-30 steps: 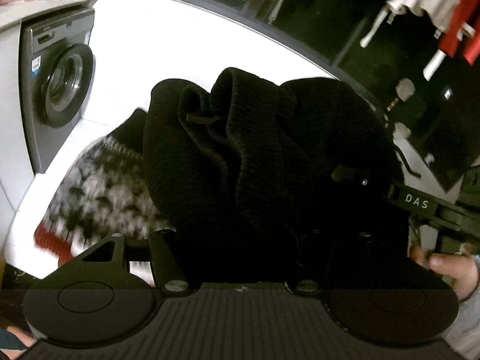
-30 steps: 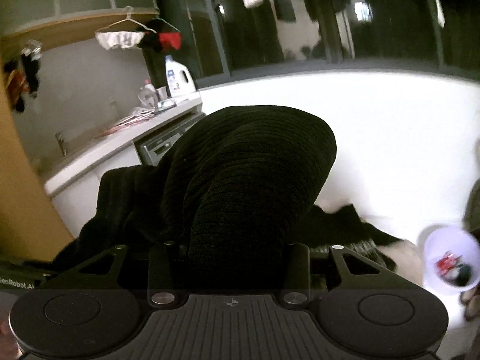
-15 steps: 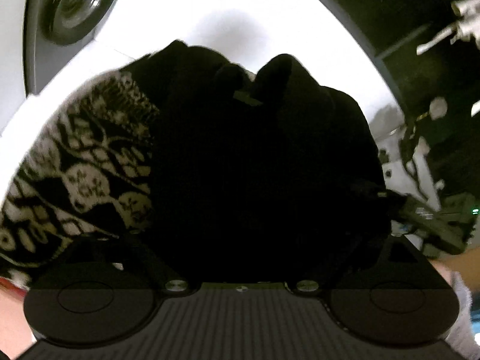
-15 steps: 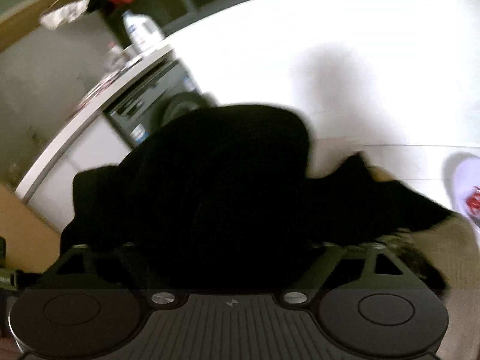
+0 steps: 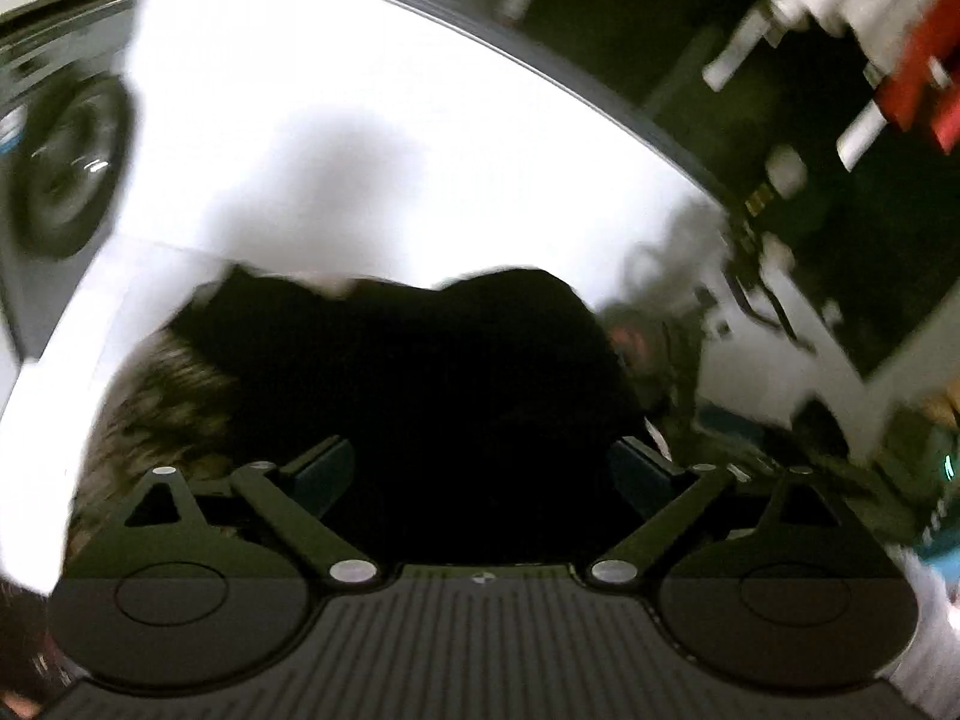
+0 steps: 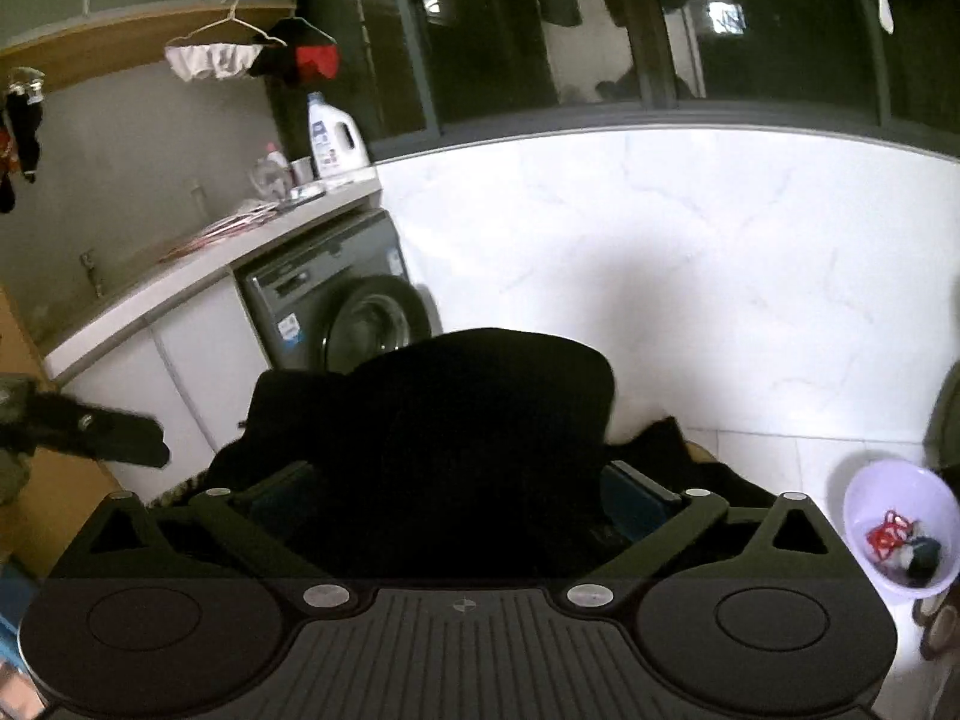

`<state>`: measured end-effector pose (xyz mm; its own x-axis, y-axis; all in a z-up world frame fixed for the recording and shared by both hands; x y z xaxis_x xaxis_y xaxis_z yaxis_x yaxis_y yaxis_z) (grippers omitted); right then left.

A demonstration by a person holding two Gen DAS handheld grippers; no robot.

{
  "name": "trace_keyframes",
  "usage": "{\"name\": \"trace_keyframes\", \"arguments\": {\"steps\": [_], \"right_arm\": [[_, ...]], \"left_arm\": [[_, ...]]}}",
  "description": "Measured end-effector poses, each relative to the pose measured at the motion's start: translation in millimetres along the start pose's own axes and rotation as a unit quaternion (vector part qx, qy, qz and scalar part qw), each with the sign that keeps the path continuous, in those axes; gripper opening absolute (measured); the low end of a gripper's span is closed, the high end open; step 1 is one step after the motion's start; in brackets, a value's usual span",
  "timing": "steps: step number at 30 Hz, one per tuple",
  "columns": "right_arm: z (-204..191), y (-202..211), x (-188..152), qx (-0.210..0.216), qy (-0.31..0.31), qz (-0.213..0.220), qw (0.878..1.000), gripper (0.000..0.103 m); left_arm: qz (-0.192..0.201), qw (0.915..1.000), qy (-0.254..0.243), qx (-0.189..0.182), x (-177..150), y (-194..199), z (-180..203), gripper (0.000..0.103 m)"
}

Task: Fold clothes
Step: 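Lower the black bundle onto the patterned sweater atop the clothes stack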

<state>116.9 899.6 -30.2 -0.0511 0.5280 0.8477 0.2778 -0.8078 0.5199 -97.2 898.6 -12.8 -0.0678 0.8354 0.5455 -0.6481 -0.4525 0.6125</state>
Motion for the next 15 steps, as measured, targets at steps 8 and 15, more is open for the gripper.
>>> {"name": "trace_keyframes", "arguments": {"steps": [8,15], "right_arm": [[49.7,-78.7,15.1,-0.081,-0.071,-0.044,0.993,0.095],[75.4,-143.5,-6.5,-0.103,-0.101,-0.134,0.981,0.102]], "left_arm": [[-0.005,0.9916,-0.004,0.129,39.8,-76.3,-40.1,0.095],[-0.029,0.9874,0.007,0.156,43.2,-109.8,-72.6,0.103]]}}
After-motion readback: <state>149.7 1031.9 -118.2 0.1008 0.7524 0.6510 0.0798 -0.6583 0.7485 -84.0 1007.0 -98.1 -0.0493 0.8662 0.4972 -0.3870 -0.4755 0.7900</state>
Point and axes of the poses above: each gripper's, at about its wrist camera, not at the fingertips, and y roughly against the way its jaws point, z to its right, x to its top, the point moved 7 cm from there along -y, roughly the way its jaws point, and after that the axes turned 10 degrees about y, right-handed, at the moved point
